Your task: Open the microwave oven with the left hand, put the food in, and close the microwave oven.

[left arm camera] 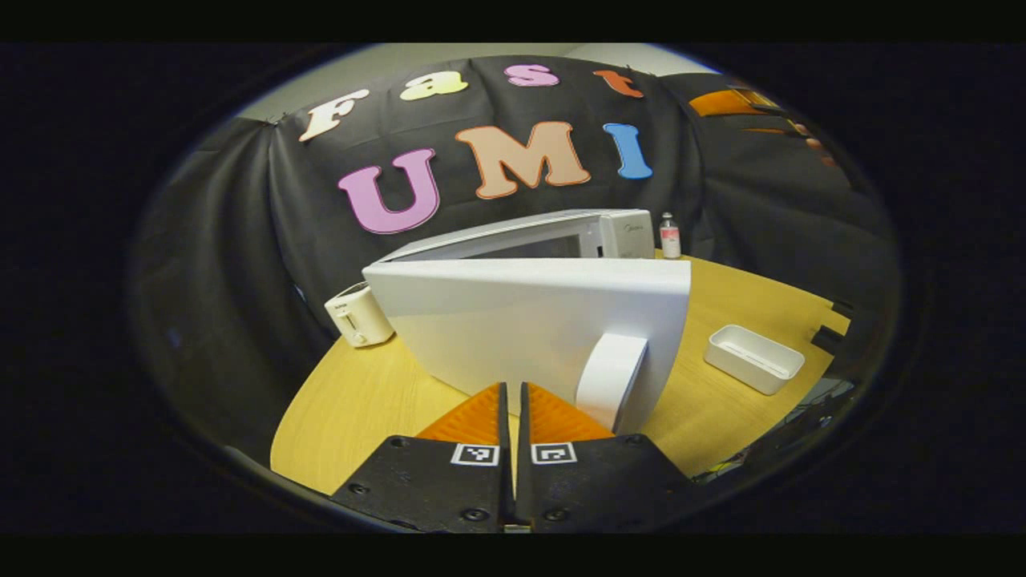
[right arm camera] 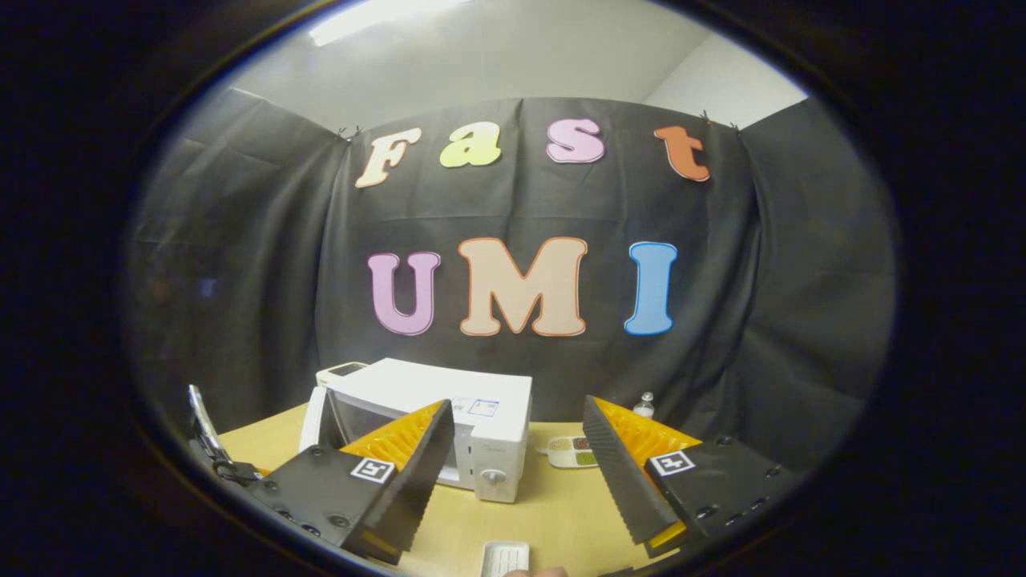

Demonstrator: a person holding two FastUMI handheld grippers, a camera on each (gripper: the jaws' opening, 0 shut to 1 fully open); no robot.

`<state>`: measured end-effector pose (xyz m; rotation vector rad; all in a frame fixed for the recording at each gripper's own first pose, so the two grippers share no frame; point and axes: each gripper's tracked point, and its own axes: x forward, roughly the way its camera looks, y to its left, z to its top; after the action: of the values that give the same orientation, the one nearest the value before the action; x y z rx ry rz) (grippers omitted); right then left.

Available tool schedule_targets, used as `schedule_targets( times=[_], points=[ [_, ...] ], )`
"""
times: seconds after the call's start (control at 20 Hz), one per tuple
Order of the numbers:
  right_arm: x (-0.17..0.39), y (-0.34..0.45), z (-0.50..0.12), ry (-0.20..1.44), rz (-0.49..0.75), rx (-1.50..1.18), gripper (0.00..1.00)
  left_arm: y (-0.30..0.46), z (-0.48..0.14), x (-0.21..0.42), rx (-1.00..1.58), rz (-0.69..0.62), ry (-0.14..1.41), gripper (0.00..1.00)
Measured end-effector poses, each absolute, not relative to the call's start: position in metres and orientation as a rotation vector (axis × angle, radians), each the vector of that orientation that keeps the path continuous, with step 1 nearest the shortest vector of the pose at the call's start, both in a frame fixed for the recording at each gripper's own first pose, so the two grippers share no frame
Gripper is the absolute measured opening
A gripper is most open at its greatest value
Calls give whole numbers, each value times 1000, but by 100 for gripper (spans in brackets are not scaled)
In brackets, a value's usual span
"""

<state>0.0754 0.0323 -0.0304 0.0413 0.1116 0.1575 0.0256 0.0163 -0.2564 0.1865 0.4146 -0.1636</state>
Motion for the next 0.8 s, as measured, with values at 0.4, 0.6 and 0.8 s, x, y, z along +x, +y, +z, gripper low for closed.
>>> schedule_targets(
  times=[0.4,0.6,0.8],
  points=[
    [94,8,-30,98,178,45,99,-32,-258,68,126,-151,444,2],
    [104,-7,-32,99,172,59,90,-58,-255,98,130,-161,441,0],
    [111,-21,-37,104,168,56,90,-77,-257,132,150,-182,424,0]
  ],
)
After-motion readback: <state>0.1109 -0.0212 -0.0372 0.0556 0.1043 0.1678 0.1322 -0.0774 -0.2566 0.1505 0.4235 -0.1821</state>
